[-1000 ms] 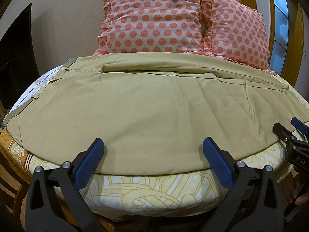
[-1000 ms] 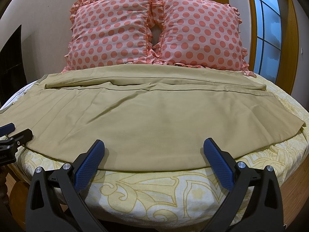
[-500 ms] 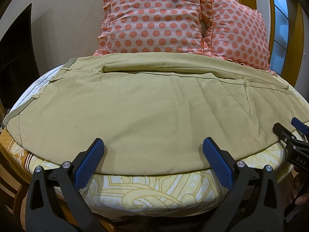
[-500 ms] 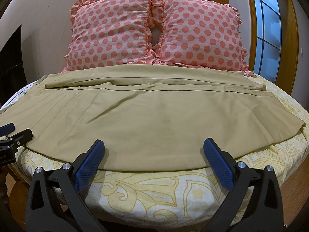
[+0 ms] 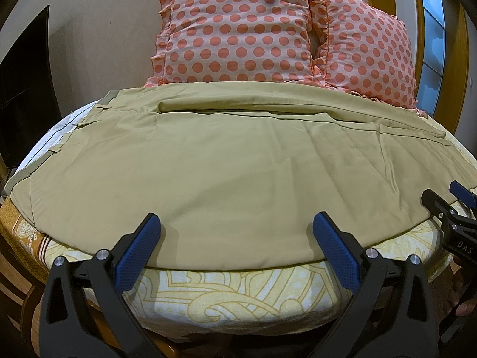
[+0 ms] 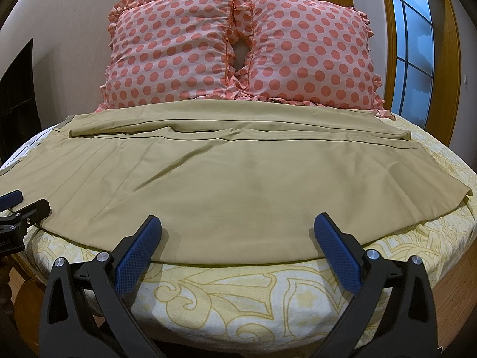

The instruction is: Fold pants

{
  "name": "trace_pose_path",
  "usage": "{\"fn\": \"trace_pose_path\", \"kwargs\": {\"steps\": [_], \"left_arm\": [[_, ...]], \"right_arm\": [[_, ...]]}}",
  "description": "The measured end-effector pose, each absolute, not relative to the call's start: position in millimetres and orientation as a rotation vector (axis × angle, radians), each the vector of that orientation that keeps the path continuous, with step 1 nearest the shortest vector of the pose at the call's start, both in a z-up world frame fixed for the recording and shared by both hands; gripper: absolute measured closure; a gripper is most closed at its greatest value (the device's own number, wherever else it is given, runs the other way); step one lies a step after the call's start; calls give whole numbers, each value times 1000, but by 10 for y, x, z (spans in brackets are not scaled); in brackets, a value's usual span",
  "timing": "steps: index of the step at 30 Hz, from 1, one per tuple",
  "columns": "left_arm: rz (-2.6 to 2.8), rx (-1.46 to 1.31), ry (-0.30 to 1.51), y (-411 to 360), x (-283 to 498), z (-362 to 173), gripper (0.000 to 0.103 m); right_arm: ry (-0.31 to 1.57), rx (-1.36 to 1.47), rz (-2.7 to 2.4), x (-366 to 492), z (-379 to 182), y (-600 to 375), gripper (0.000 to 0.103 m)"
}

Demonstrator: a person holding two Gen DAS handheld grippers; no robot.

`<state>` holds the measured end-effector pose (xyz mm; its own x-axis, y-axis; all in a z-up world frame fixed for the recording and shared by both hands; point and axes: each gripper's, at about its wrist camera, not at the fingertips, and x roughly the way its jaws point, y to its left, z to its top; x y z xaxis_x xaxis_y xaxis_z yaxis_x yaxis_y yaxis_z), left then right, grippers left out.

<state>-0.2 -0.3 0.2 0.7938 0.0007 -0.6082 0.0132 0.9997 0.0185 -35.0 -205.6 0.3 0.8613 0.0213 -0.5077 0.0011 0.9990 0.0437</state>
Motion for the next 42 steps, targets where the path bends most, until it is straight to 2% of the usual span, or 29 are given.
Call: {"fn": "trace_pose_path", "kwargs": {"steps": [16, 22, 27, 31, 32, 33, 36, 42], "left_arm": [[-9, 23, 683, 28, 63, 45, 2], [-24, 19, 733, 54, 119, 75, 2], [30, 5, 692, 240, 356, 423, 2], [68, 43, 646, 269, 660, 650, 2], [71, 43, 644, 274, 718, 676, 2], [74, 41, 642, 282, 803, 709, 2], [76, 37, 641, 293, 928, 746, 2], [88, 37, 658, 318, 1087, 689, 2]], "right_arm": [[564, 39, 19, -311, 26, -2074, 1], [662, 62, 53, -185, 173, -2220, 1], [676, 221, -121, 555, 801, -3080, 1], [768, 414, -304, 1529, 862, -3793, 1], [793, 461, -362, 1843, 832, -3963, 4], [811, 487, -400, 2061, 802, -4069, 15], [866, 586, -518, 2672, 644, -4392, 28], [894, 668, -704, 3313, 335, -4742, 29]]}}
